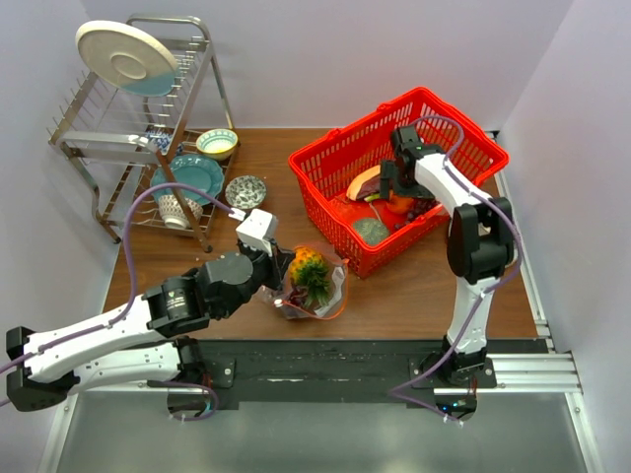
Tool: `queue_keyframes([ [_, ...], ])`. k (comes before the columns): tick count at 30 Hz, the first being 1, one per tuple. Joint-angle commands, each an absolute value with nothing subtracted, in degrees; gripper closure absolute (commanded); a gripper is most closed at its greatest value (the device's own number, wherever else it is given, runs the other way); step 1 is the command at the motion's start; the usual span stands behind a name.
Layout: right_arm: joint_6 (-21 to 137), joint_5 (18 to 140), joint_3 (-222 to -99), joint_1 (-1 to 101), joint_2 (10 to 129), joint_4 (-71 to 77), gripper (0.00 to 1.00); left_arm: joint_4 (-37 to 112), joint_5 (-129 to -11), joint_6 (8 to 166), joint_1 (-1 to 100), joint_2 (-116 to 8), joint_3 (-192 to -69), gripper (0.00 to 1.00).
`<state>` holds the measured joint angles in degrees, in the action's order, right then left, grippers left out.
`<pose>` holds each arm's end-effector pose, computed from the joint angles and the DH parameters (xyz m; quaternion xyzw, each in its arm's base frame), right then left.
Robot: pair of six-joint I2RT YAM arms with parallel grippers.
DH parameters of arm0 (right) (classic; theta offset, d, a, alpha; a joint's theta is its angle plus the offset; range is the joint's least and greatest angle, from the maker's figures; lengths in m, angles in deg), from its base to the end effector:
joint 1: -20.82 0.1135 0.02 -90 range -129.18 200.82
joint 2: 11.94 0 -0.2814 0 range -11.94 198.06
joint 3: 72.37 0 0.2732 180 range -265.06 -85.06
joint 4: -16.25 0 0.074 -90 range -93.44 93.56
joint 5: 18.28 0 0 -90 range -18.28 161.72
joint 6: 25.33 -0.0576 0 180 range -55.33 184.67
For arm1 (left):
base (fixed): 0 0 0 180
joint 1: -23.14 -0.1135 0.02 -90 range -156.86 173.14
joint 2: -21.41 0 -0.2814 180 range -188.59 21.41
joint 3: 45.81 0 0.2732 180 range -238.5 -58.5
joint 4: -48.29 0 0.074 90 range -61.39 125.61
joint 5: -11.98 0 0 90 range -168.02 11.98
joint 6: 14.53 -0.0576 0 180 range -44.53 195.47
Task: Place the food in the zip-top bag and seal the zipper
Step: Pick up the fake fruit from the bin.
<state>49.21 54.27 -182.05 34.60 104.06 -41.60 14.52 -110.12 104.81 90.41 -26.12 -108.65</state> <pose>0.4616 0.0954 0.2203 0.0480 0.9628 -0.0873 0.2511 0.1094 -0.1818 0.3543 0.1006 0.7899 -0.2702 0.5412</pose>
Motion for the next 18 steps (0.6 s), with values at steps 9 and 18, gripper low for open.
queue_keyframes([
  [9, 48.5, 57.2, -183.6, 34.0, 109.4, -39.7, 0.31, 16.1, -109.6, 106.0, 90.5, -24.6, -110.4, 1.00],
  [18, 50.2, 61.3, -181.4, 34.1, 96.6, -37.8, 0.50, 17.0, -109.5, 108.0, 90.5, -24.1, -107.8, 1.00],
])
